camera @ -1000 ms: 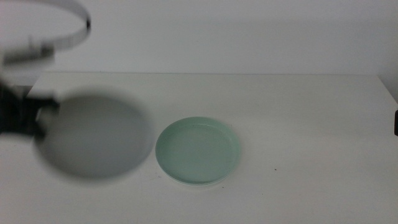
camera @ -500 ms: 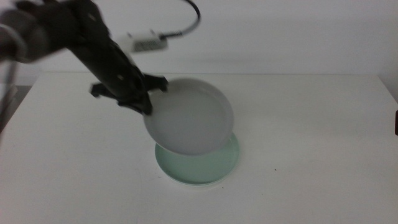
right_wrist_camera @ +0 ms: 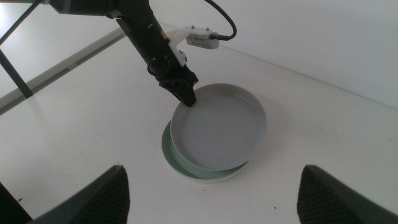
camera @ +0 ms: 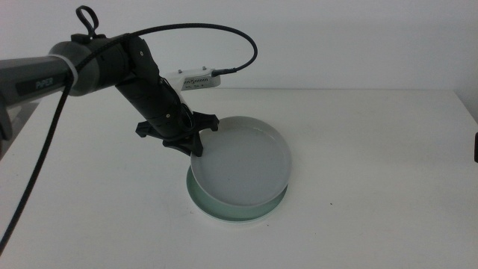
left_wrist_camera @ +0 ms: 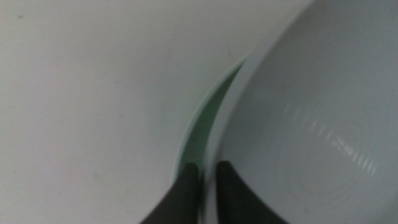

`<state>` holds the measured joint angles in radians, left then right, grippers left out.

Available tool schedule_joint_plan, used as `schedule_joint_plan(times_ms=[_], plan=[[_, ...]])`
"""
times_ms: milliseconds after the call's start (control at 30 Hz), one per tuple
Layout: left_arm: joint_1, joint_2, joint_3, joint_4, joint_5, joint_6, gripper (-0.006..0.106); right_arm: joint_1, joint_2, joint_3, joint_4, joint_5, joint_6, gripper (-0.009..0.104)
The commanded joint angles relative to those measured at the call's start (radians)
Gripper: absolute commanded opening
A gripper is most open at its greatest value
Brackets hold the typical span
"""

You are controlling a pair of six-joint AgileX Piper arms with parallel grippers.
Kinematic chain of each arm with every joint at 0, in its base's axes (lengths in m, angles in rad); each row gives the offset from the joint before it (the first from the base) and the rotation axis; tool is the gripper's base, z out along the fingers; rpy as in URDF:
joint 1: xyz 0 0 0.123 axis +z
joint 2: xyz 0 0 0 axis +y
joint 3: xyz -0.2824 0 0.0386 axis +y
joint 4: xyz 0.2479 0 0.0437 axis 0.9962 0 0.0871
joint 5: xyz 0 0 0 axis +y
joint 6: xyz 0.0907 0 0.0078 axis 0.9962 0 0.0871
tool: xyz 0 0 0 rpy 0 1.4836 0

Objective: Stack the three bowls on top of each other.

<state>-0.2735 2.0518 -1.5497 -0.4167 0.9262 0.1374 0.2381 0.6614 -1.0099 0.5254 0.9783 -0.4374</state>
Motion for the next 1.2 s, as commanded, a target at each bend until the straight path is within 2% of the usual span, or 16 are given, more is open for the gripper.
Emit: schedule_joint_plan(times_ms=[0,133,333,533,700,833,967,1167], plan=[[-0.005,-0.004,-0.007,-0.025,-0.006,0.022,0.016,-0.005,-0.003,0.007,0.004,-0.005,-0.004,0.075],[-0.006,-0.034,-0.007,0.002,0.017,0.022,0.041,-0.005,-0.003,0.007,0.004,-0.005,-0.004,0.075],[-0.006,-0.201,0.023,0.075,0.050,0.015,0.093,-0.005,-0.003,0.007,0.004,-0.005,-0.004,0.075],[-0.006,-0.626,0.256,0.199,-0.132,-0.015,0.094,-0.005,-0.003,0.007,0.004,-0.005,-0.004,0.075],[0.005,-1.059,0.513,0.346,-0.273,-0.094,0.094,-0.005,-0.003,0.007,0.004,-0.005,-0.004,0.075],[0.020,-1.328,0.635,0.367,-0.265,-0.114,0.094,-0.005,-0.003,0.007,0.004,-0.005,-0.004,0.075],[0.035,-1.462,0.697,0.385,-0.257,-0.163,0.094,-0.005,-0.003,0.007,0.004,-0.005,-0.004,0.075],[0.035,-1.472,0.702,0.395,-0.273,-0.164,0.094,-0.005,-0.003,0.007,0.004,-0.005,-0.004,0.075]])
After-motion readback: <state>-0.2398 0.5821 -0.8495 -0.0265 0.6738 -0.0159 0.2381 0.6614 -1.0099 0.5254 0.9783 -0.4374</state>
